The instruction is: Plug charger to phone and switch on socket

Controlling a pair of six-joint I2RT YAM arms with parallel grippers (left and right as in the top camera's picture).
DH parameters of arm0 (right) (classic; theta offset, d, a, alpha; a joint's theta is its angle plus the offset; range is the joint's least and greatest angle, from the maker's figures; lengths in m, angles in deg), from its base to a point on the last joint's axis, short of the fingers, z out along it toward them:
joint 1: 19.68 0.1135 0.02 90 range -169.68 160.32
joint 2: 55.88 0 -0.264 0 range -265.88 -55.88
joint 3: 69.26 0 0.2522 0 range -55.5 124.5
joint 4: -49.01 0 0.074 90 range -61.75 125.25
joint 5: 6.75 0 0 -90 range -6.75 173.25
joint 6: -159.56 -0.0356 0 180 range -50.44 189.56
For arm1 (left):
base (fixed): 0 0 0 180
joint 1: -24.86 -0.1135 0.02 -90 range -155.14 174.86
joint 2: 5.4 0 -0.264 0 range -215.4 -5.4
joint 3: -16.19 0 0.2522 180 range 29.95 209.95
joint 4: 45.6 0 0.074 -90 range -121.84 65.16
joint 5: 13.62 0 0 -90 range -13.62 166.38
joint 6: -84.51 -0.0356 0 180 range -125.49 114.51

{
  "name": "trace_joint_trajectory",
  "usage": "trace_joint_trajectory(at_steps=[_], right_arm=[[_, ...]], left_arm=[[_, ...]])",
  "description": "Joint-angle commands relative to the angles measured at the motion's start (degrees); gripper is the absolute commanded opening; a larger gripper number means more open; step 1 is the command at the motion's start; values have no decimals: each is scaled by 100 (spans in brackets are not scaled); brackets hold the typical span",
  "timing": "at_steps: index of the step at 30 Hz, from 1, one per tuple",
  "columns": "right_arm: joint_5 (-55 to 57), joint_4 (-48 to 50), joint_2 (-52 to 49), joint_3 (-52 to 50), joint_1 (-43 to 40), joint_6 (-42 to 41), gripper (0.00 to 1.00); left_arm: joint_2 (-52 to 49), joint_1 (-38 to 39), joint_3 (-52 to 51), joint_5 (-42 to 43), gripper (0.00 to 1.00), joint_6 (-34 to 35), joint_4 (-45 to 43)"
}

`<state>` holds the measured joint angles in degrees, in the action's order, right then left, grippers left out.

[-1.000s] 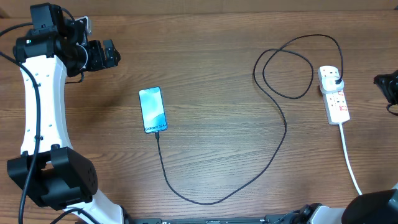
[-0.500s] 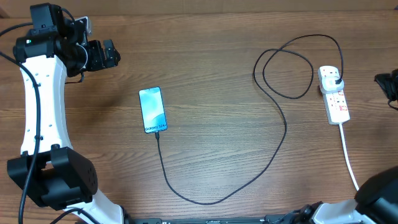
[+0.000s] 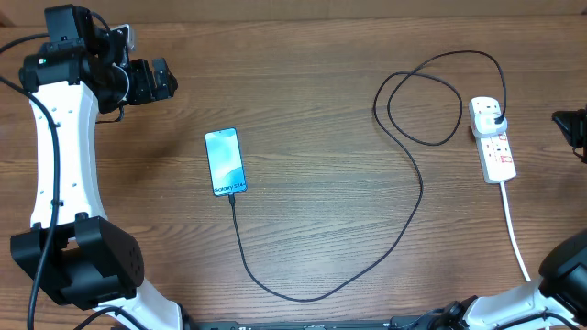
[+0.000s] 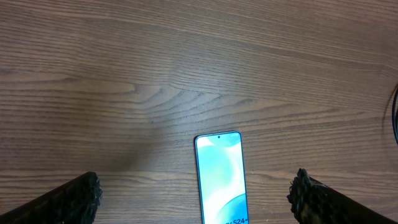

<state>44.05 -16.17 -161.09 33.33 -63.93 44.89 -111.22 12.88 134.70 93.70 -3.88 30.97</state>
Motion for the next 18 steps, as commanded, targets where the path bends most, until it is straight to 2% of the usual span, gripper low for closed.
trace_joint_trajectory(at_steps=[1, 18], right_arm=[[138, 57, -146, 122, -26, -85, 4], [140, 518, -1141, 122, -17, -87, 4]], left_arm=[[17, 44, 74, -15, 100, 74, -4], [17, 44, 74, -15, 100, 74, -4]])
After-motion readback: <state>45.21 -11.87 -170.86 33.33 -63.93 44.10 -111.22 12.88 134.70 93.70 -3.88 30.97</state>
